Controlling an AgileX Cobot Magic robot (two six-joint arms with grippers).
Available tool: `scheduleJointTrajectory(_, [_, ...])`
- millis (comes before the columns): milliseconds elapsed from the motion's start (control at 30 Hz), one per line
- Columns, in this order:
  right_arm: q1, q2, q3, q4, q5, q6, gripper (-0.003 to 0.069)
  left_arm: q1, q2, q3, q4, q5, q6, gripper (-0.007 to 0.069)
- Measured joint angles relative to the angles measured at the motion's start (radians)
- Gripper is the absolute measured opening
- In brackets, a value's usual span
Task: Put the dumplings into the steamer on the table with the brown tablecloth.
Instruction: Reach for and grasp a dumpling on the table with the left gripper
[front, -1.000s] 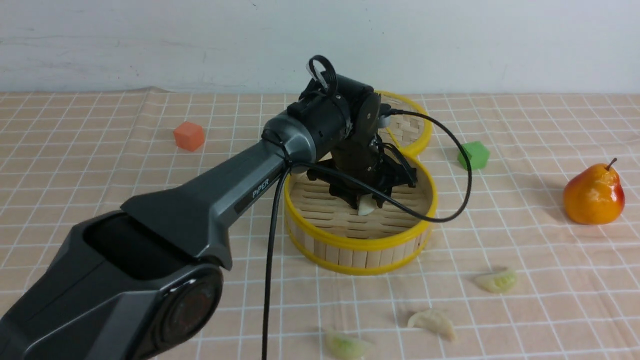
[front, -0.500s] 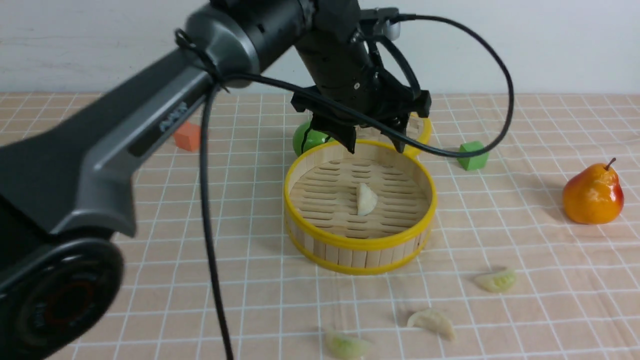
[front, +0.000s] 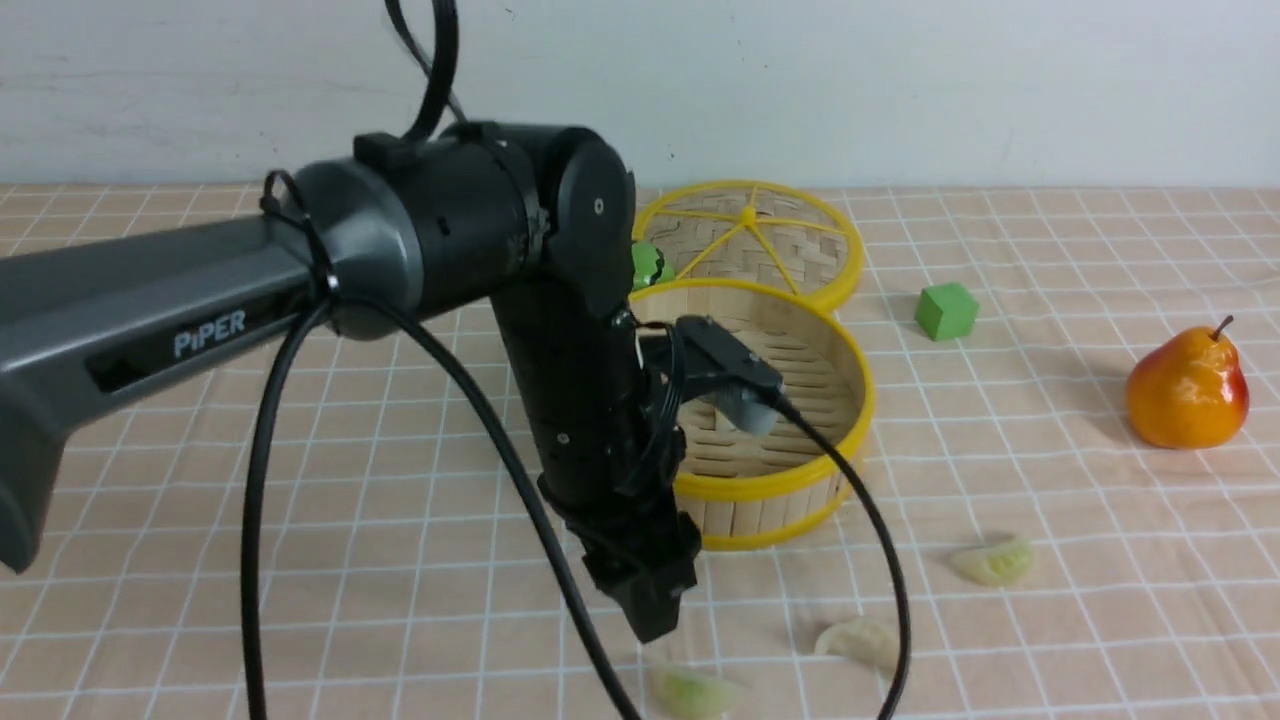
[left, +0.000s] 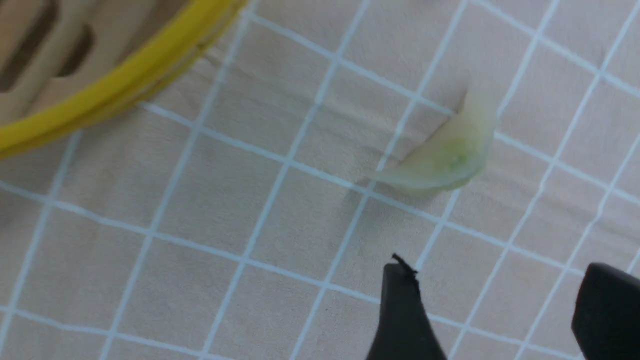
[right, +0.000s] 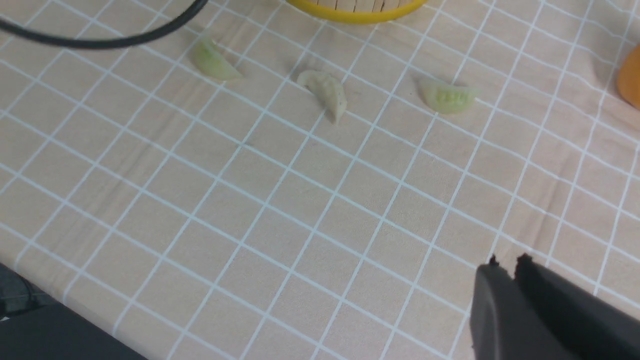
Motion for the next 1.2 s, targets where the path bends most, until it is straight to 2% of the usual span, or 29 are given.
scheduleJointTrajectory(333, [0.000,0.000,0.000,-0.001,0.000,0.000,0.0064,-0.066,0.089,0.012,0.050,-0.109,0.097,0.0426])
scheduleJointTrajectory(867, [0.000,0.000,0.000,-0.016,0.000,0.000,0.0076,-0.097,0.180,0.012,0.051,-0.134,0.105,0.0420])
scheduleJointTrajectory(933, [0.000,0.000,0.000,-0.016,0.000,0.000,0.0077,-0.105,0.184,0.009,0.068,-0.138,0.101,0.0401])
scheduleJointTrajectory(1033, [0.000,0.000,0.000,-0.017,0.000,0.000,0.0080,-0.119,0.184,0.006,0.101,-0.149,0.060,0.0334])
scheduleJointTrajectory(1100, [0.000,0.000,0.000,-0.016,0.000,0.000,0.0083,-0.127,0.190,-0.007,0.144,-0.150,0.002,0.0199])
scheduleJointTrajectory(1200, [0.000,0.000,0.000,-0.016,0.000,0.000,0.0085,-0.132,0.197,-0.032,0.156,-0.116,-0.049,0.0185])
